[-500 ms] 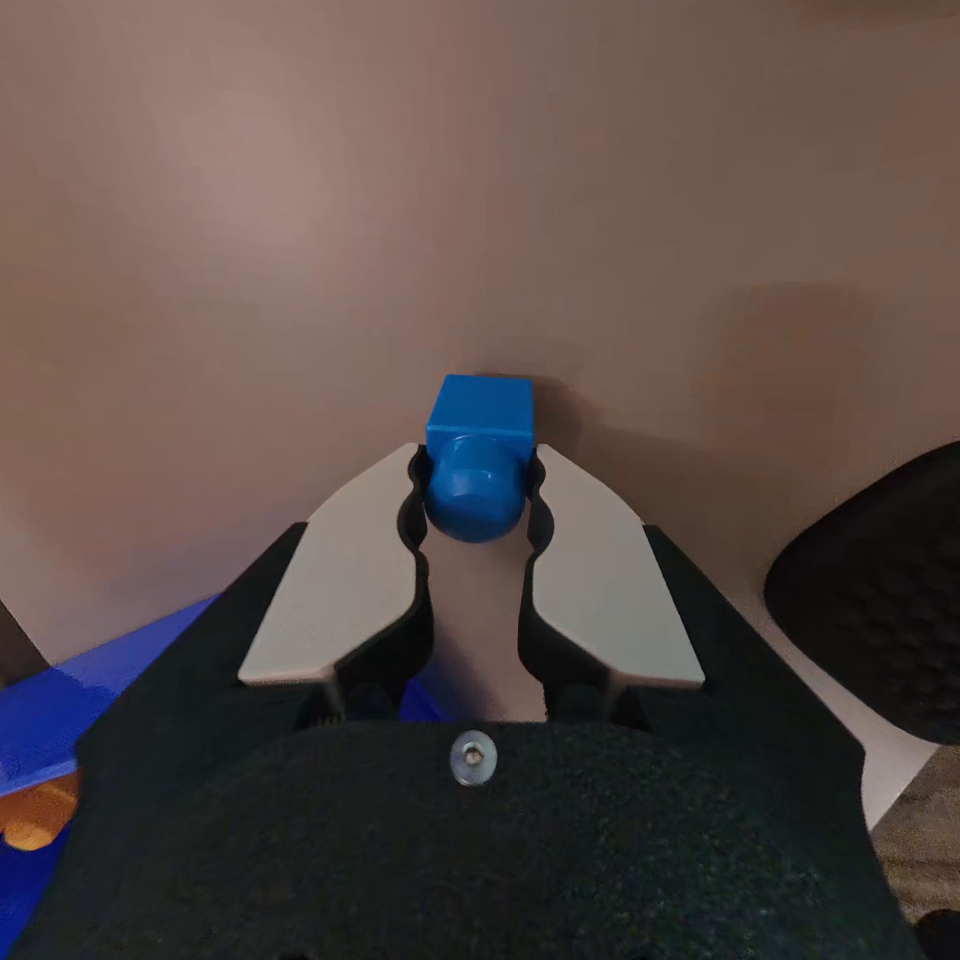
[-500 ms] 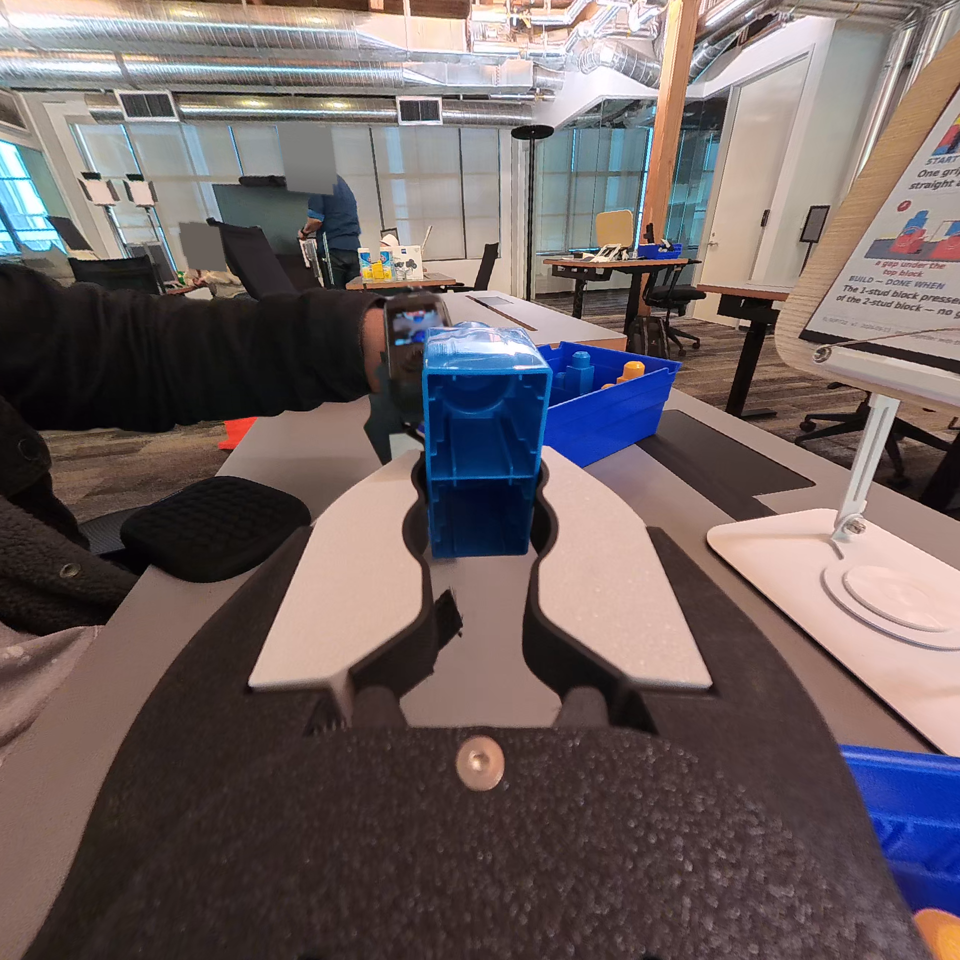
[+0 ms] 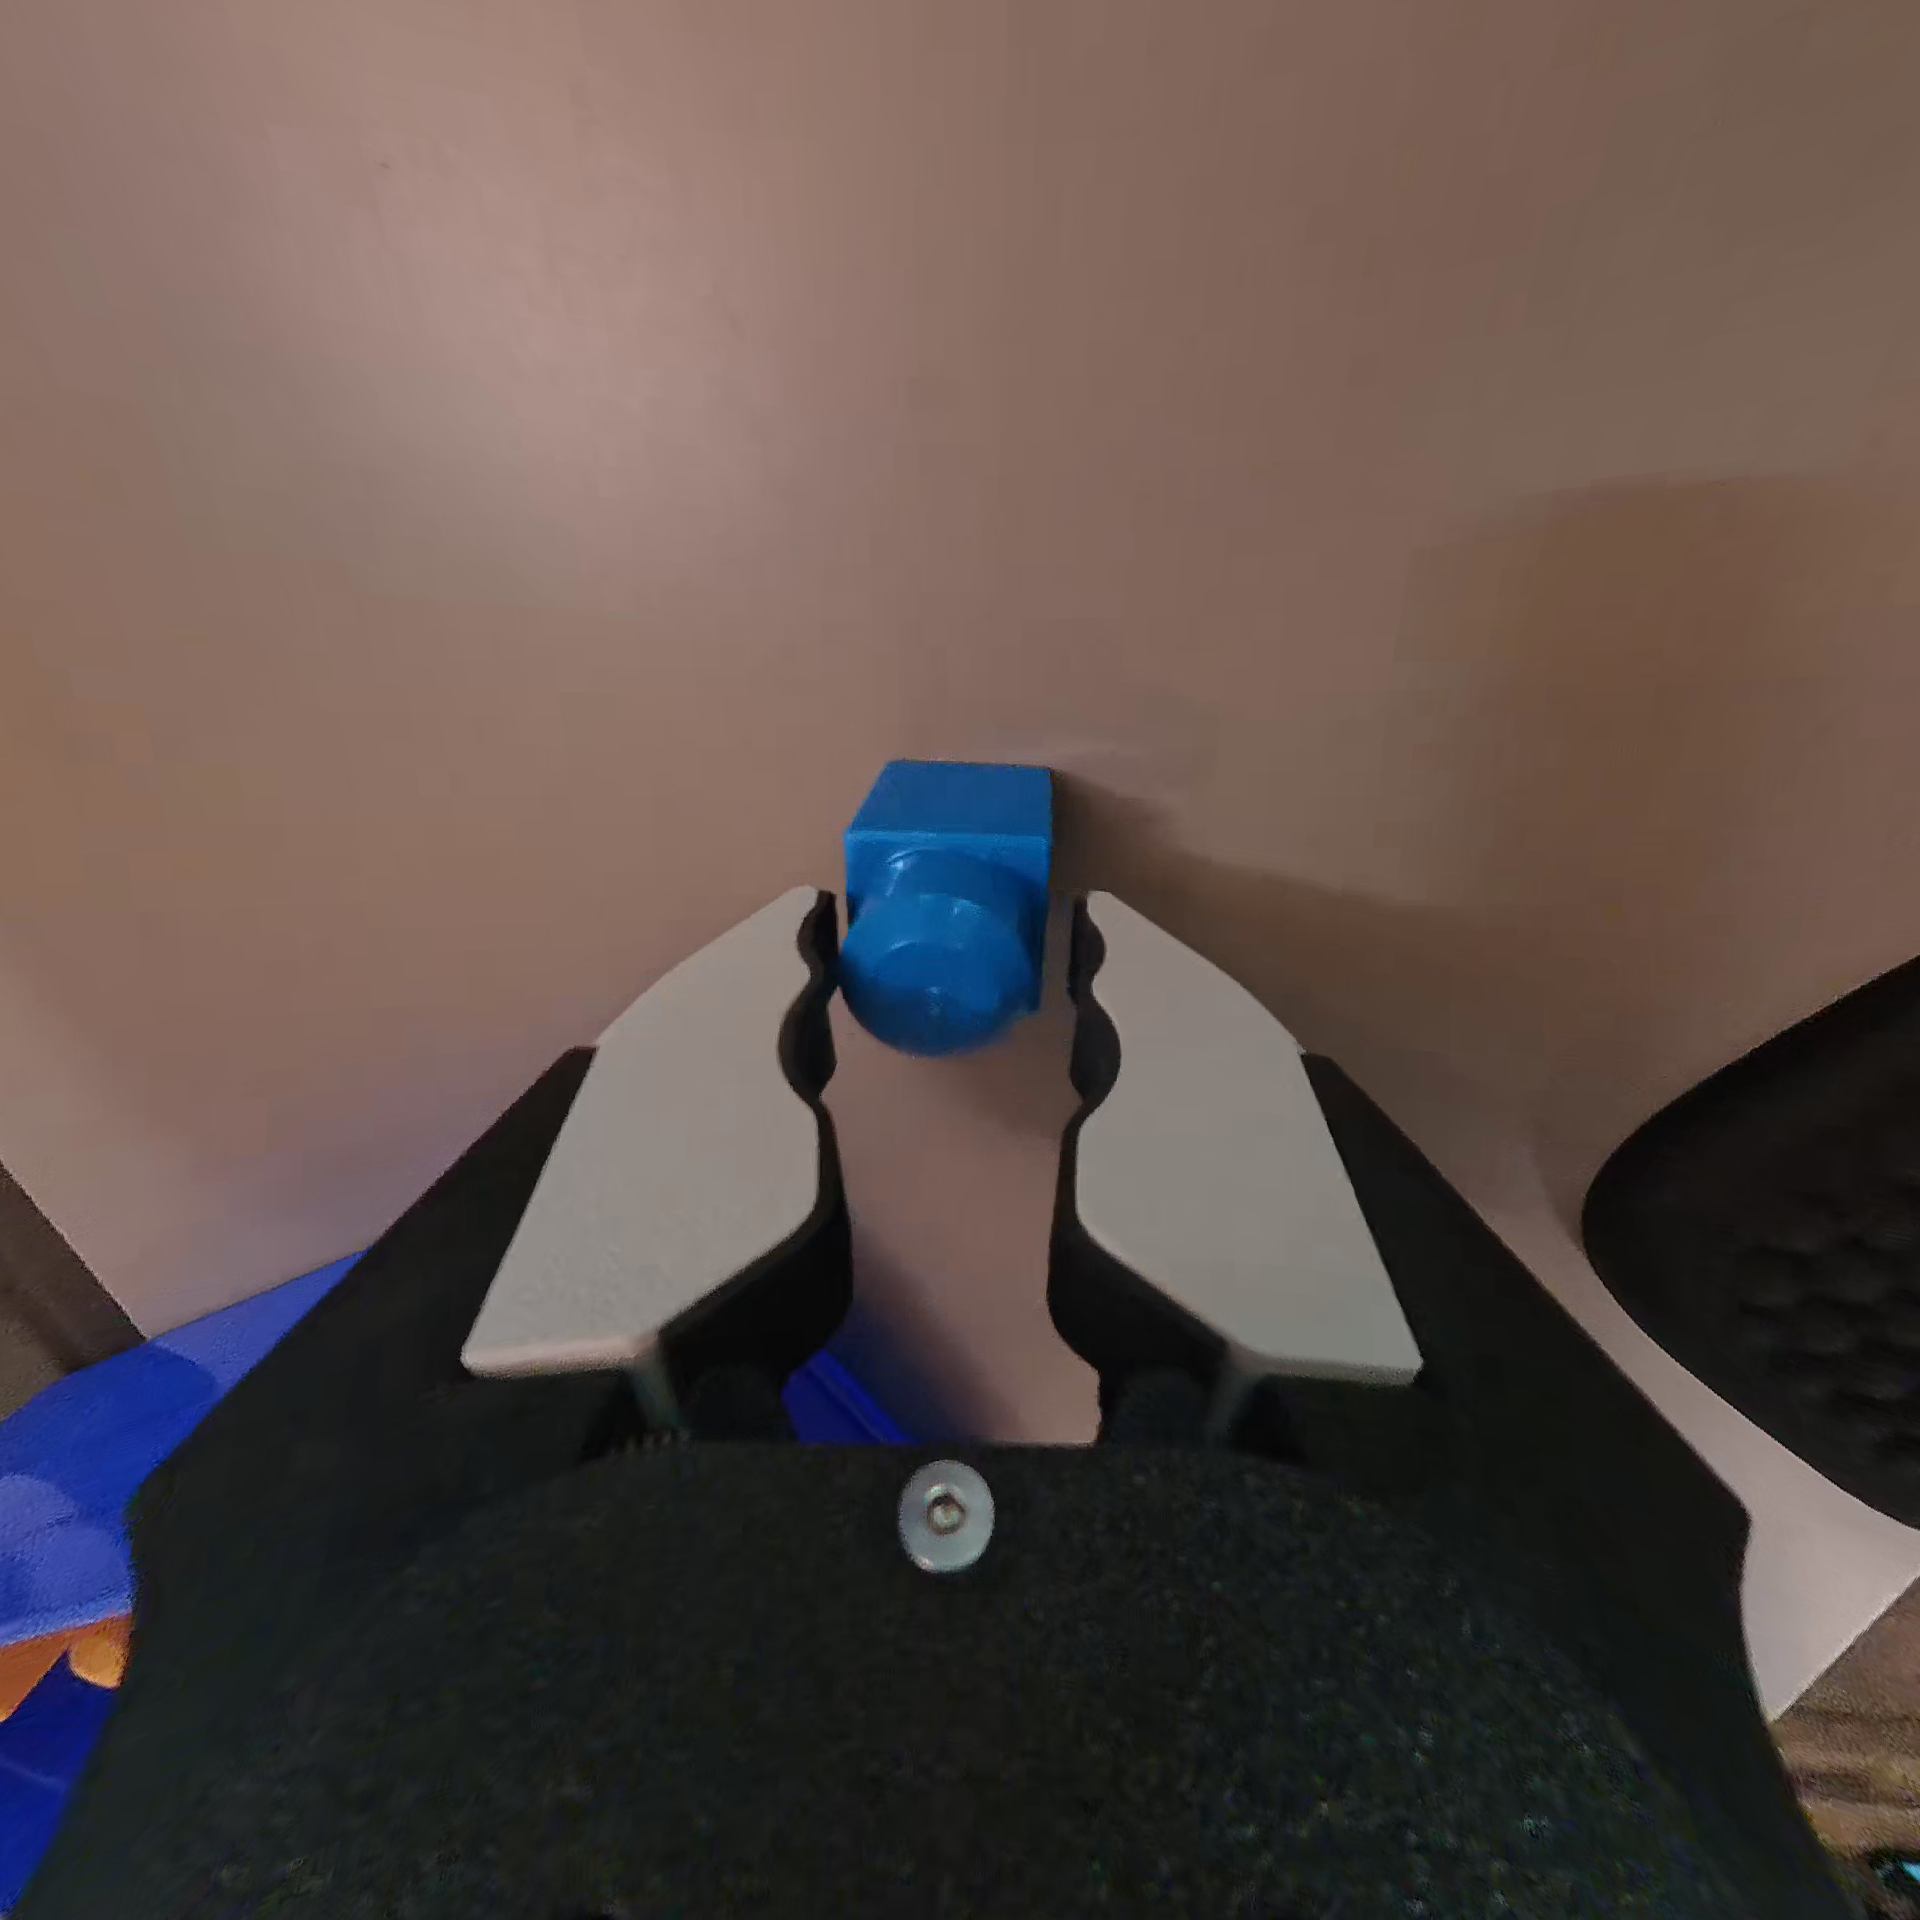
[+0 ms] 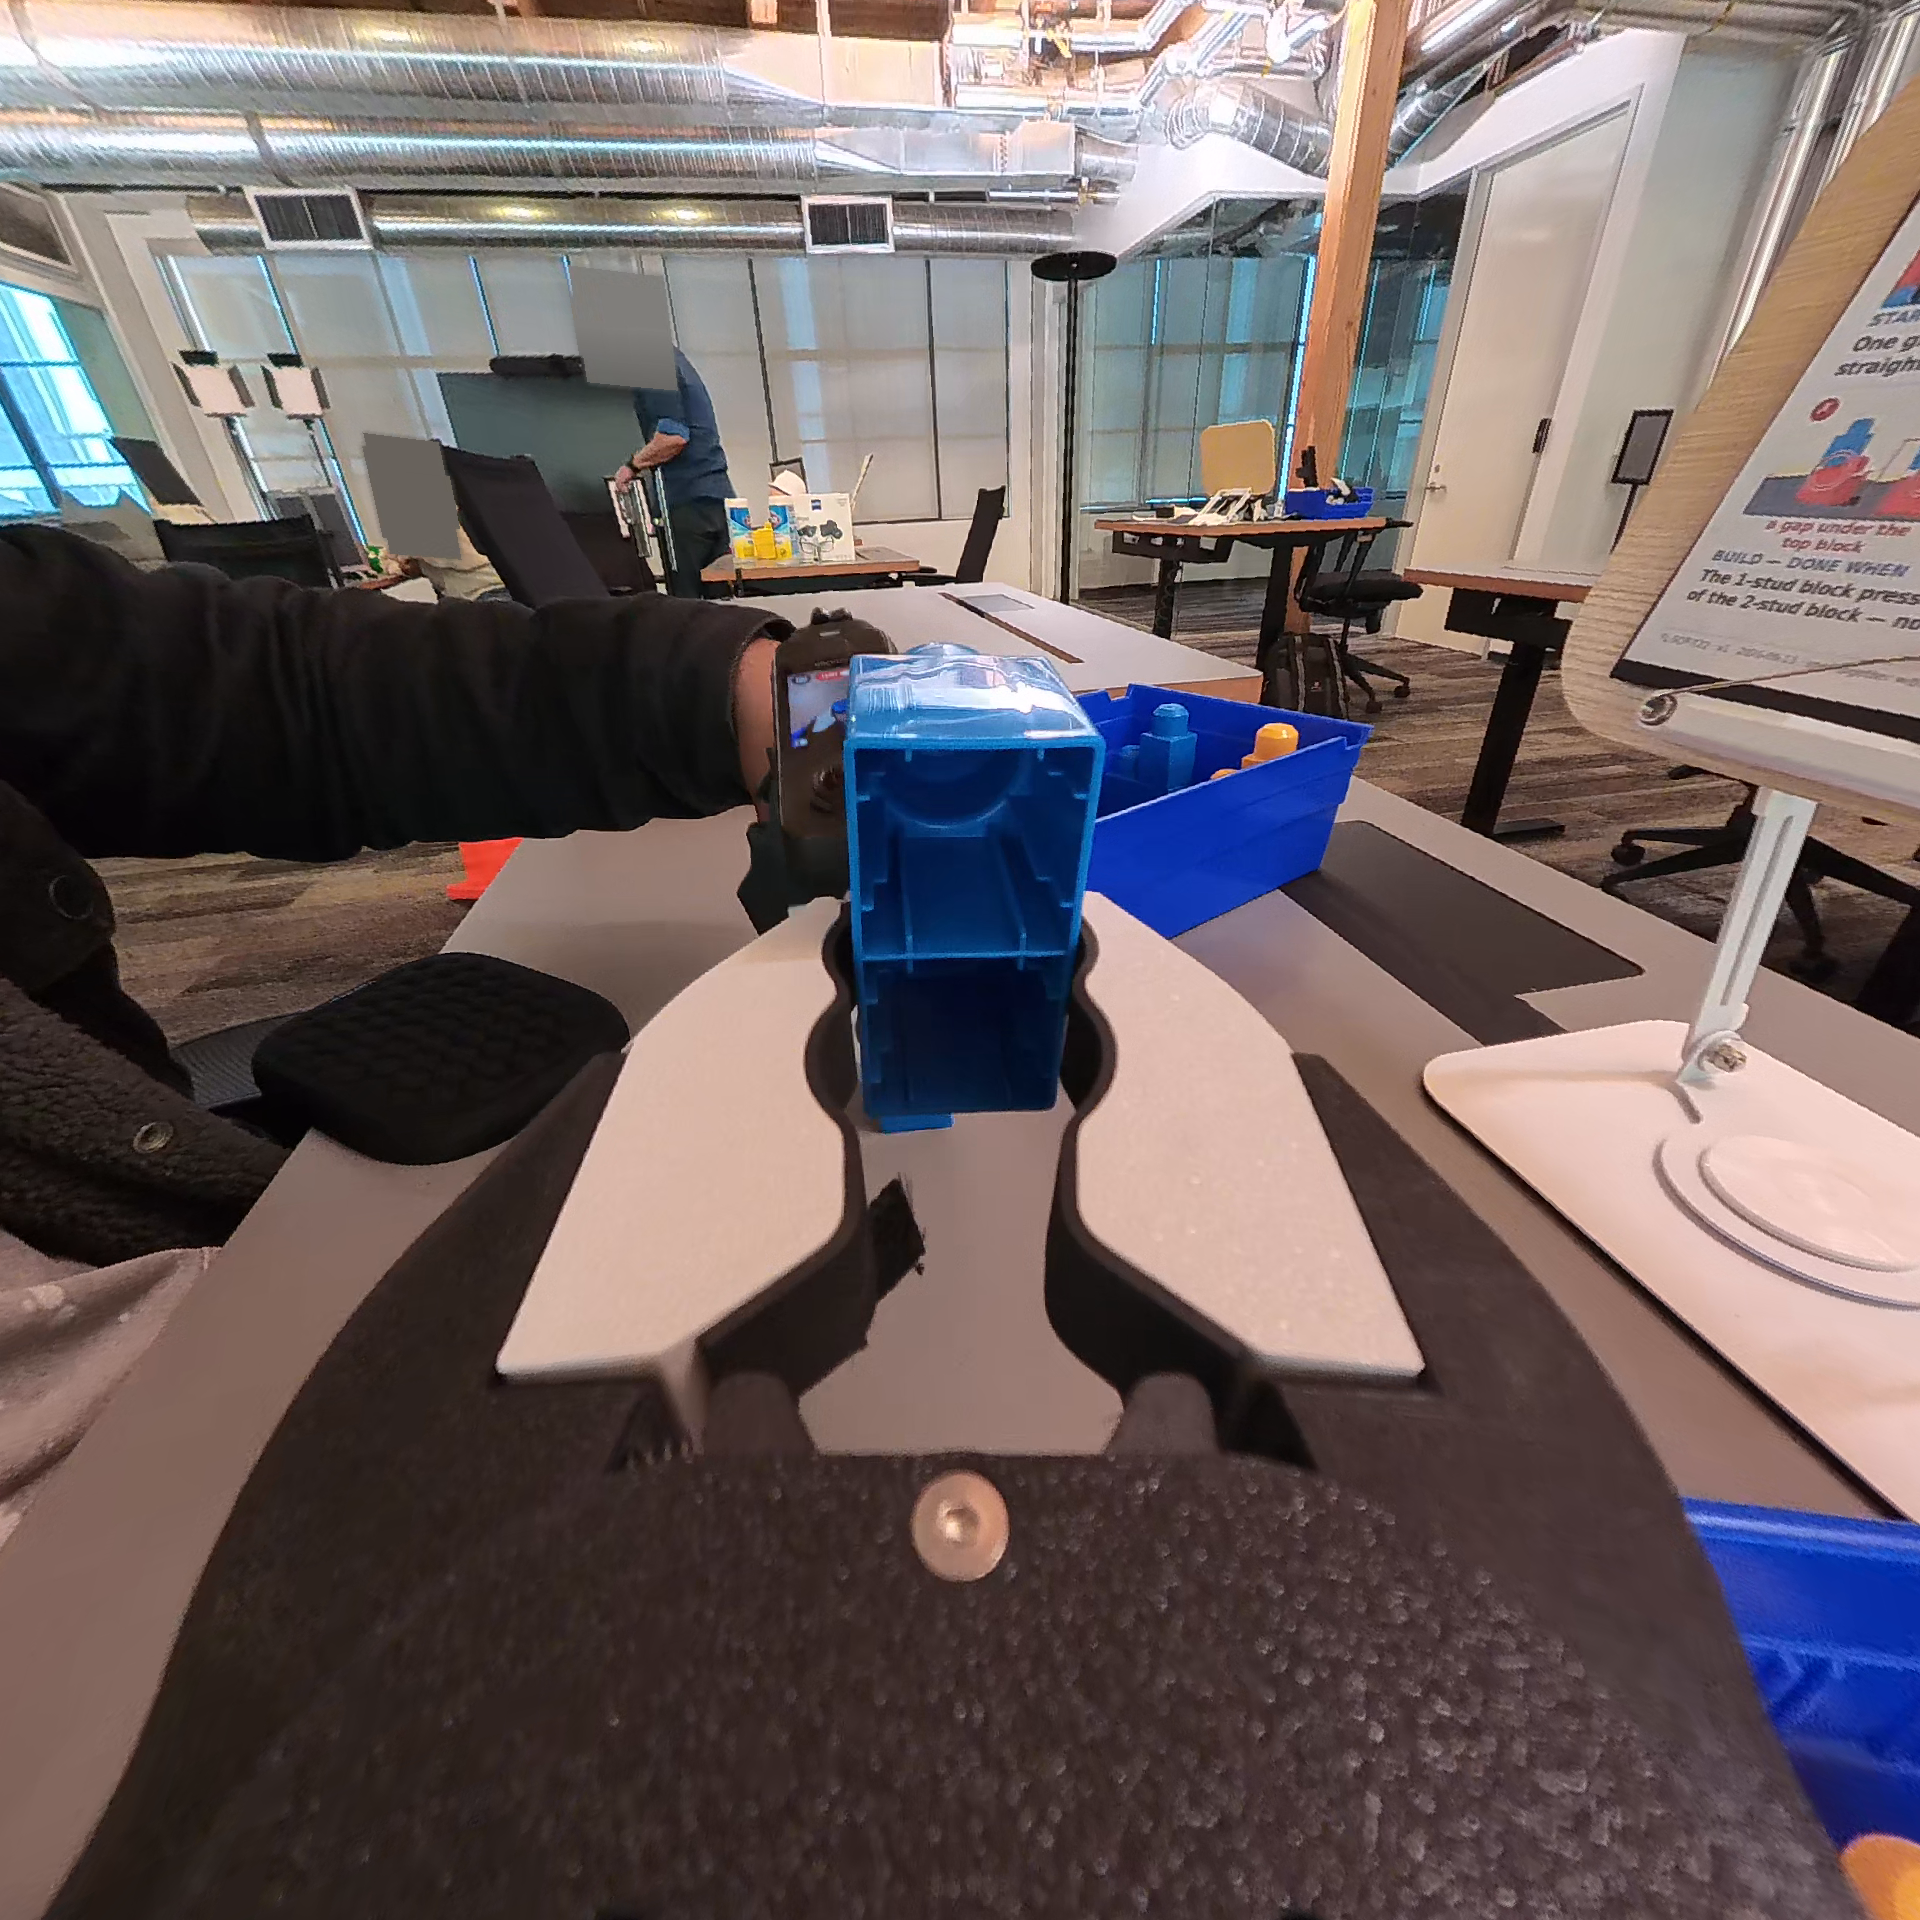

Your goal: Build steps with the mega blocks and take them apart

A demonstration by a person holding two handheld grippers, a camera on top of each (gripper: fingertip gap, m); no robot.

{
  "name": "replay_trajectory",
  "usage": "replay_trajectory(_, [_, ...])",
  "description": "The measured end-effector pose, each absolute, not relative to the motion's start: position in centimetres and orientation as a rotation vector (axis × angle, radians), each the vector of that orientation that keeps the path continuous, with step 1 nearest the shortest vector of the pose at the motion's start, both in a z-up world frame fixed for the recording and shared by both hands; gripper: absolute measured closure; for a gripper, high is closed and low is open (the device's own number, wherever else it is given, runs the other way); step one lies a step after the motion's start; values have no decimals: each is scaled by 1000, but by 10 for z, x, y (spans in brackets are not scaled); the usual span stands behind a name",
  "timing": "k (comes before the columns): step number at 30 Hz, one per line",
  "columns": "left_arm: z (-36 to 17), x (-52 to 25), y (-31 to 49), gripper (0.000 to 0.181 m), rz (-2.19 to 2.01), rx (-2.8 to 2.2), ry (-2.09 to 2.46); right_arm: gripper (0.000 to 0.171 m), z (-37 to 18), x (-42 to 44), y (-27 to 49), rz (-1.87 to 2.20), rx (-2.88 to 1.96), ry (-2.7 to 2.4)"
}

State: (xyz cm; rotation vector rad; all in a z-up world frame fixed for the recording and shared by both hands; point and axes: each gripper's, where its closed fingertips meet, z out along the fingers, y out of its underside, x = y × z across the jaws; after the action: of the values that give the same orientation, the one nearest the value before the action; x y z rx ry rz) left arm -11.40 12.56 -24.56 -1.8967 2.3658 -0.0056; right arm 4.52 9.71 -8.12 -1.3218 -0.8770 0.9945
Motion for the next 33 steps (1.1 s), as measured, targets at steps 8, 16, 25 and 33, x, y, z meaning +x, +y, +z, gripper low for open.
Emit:
replay_trajectory(8, [-179, -68, 122, 132, -406, -1721, 1983, 135, -72, 40, 93, 1038, -1284, -852])
replay_trajectory(16, [-99, -14, 91, 137, -960, -1388, 1441, 135, -51, 20, 76, 1230, -1146, -779])
replay_trajectory(25, [-77, 18, 64, 138, -1249, -1225, 1159, 135, -47, 3, 68, 1340, -1083, -723])
replay_trajectory(33, [-76, 15, 67, 147, -1271, -1215, 1103, 135, -53, -2, 72, 1319, -1110, -742])
